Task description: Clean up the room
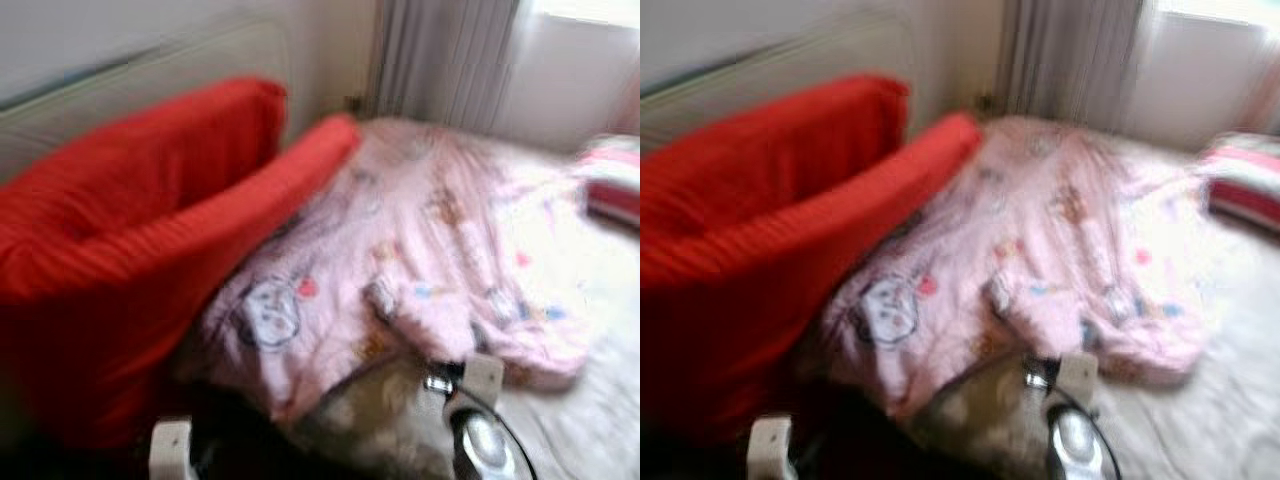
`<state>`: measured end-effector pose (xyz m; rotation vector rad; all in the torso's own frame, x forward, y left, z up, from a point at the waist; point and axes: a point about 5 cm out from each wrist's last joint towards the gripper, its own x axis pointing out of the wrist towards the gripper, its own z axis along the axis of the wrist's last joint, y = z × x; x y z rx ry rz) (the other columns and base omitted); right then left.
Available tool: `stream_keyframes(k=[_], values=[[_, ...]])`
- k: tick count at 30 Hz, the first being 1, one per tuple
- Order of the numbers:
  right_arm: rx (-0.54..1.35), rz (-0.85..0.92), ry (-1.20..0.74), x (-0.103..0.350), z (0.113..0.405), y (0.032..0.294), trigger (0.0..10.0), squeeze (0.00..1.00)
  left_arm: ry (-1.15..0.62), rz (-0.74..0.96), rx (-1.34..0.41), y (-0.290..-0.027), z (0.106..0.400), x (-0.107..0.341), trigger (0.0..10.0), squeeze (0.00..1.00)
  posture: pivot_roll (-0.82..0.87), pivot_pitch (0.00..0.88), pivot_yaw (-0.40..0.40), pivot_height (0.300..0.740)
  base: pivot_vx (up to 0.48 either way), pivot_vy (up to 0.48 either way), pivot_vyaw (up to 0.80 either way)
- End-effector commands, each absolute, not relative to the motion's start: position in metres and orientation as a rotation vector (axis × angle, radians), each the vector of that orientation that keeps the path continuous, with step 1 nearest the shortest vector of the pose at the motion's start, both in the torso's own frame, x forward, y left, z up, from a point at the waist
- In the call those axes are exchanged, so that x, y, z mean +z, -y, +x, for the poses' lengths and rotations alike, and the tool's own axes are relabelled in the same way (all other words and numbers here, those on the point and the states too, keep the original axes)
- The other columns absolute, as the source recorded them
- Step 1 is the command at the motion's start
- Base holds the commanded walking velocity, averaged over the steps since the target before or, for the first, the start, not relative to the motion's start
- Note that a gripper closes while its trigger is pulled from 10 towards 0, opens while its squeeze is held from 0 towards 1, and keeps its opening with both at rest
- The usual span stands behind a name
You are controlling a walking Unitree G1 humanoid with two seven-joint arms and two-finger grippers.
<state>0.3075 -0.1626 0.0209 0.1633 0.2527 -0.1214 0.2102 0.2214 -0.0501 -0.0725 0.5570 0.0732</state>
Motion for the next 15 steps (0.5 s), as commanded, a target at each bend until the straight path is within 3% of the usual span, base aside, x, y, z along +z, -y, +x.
stream_keyframes(k=[1, 15], values=[[-0.154, 0.16, -0.256, 0.018, 0.303, 0.17, 10.0, 0.0, -0.566, -0.065, 0.073, -0.223, 0.211, -0.05, 10.0, 0.0, 0.04, 0.165, -0.004, 0.74, -0.304, -0.24, 0.0], [-0.19, 0.034, -0.035, 0.053, 0.32, 0.174, 10.0, 0.0, -0.57, -0.063, 0.075, -0.224, 0.21, -0.05, 10.0, 0.0, 0.03, 0.174, 0.001, 0.74, -0.303, -0.171, 0.0]])
